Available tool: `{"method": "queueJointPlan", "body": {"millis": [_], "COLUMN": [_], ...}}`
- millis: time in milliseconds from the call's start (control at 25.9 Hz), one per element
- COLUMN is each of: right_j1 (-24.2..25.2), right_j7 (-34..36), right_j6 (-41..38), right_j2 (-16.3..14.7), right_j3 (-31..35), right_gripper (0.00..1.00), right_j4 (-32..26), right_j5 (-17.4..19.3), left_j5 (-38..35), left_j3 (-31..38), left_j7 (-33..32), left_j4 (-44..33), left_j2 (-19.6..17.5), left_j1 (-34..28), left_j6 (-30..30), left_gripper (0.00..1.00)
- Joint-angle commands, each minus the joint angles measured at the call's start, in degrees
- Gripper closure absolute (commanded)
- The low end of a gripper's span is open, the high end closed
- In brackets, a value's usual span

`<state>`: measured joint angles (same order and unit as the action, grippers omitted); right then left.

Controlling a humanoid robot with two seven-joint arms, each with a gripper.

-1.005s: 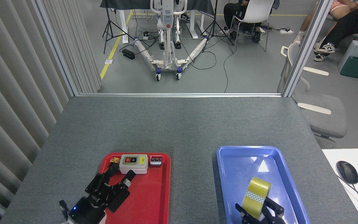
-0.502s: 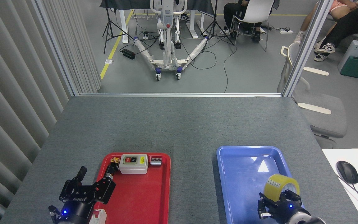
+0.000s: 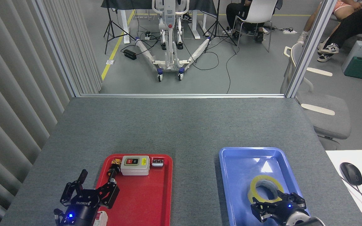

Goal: Place and move tape with both arms

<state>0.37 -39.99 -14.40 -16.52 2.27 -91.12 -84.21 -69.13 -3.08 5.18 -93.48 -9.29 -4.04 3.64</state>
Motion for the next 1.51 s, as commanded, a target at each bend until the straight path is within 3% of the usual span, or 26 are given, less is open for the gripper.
{"method": "queueJointPlan", "body": {"millis": [0, 271, 348, 657, 1469], "right_j1": [2.2, 7.8, 8.5, 9.0, 9.4], "right_j7": [7.5, 39.7, 44.7, 44.9, 45.1], "right_j6": [0.2, 0.1, 0.3, 4.1, 3.7], "right_j2": [0.2, 3.6, 4.1, 4.4, 5.2], "right_j3": [2.6, 9.2, 9.3, 8.9, 8.4], "right_gripper": [0.0, 0.0, 0.0, 0.0, 0.0], "right_j4": [-1.9, -3.4, -3.3, -3.2, -3.2], "right_j5": [-0.1, 0.2, 0.6, 5.3, 5.4], "left_j5": [0.1, 0.1, 0.1, 0.1, -0.1], "left_j3": [0.0, 0.0, 0.0, -0.1, 0.3], "left_j7": [0.0, 0.0, 0.0, 0.0, 0.1], "left_j4": [0.2, 0.3, 0.3, 0.3, -0.9], "left_j2": [0.2, 0.2, 0.2, 0.5, 2.1], "left_j1": [0.0, 0.0, 0.0, 0.0, -0.2], "left_j6": [0.1, 0.1, 0.1, 0.1, 1.5], "left_gripper": [0.0, 0.0, 0.0, 0.0, 0.0]}}
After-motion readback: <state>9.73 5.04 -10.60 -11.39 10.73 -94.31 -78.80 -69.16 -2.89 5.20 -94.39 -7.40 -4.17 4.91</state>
